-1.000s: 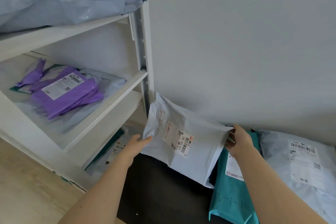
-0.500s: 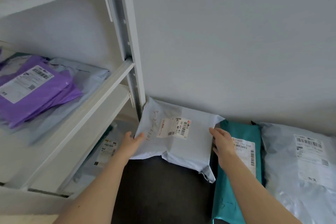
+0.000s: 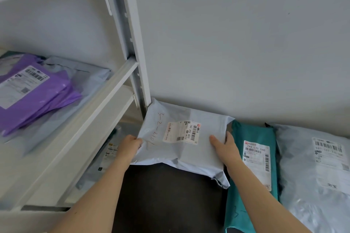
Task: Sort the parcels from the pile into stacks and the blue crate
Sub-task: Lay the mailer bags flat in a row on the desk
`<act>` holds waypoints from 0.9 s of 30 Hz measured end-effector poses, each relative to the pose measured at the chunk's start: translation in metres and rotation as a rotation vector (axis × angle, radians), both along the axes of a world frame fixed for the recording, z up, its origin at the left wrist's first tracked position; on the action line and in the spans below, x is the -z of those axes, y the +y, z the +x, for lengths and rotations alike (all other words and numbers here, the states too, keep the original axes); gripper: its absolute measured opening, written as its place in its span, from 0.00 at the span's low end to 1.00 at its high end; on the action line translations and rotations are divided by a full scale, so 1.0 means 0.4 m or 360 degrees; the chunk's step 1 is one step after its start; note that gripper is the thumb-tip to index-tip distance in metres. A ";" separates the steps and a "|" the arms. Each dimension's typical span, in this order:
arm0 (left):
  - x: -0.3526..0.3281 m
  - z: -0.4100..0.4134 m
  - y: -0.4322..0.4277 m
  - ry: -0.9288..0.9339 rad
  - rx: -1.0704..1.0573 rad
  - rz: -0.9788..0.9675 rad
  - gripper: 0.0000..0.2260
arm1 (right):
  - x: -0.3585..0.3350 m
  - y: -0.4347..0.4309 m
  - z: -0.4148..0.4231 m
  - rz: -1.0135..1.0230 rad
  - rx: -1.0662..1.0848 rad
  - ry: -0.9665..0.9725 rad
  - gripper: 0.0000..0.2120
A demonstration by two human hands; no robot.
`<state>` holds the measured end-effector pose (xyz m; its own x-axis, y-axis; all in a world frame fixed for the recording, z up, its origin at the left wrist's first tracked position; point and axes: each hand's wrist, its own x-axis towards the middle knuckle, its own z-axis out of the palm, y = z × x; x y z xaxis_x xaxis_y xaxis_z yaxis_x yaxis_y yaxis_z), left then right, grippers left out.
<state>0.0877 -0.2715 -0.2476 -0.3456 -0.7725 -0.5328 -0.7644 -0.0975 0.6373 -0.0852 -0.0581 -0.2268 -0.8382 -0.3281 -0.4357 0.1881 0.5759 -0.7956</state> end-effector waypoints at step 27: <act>-0.301 -0.008 0.120 0.0984 -0.0223 0.0492 0.20 | -0.252 -0.014 0.162 -0.0516 -0.0138 0.0561 0.15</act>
<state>0.0845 -0.2234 -0.1272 -0.5640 -0.6768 -0.4731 -0.2382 -0.4152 0.8780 -0.0203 -0.0638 -0.1258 -0.8798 -0.4752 0.0059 -0.1626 0.2893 -0.9433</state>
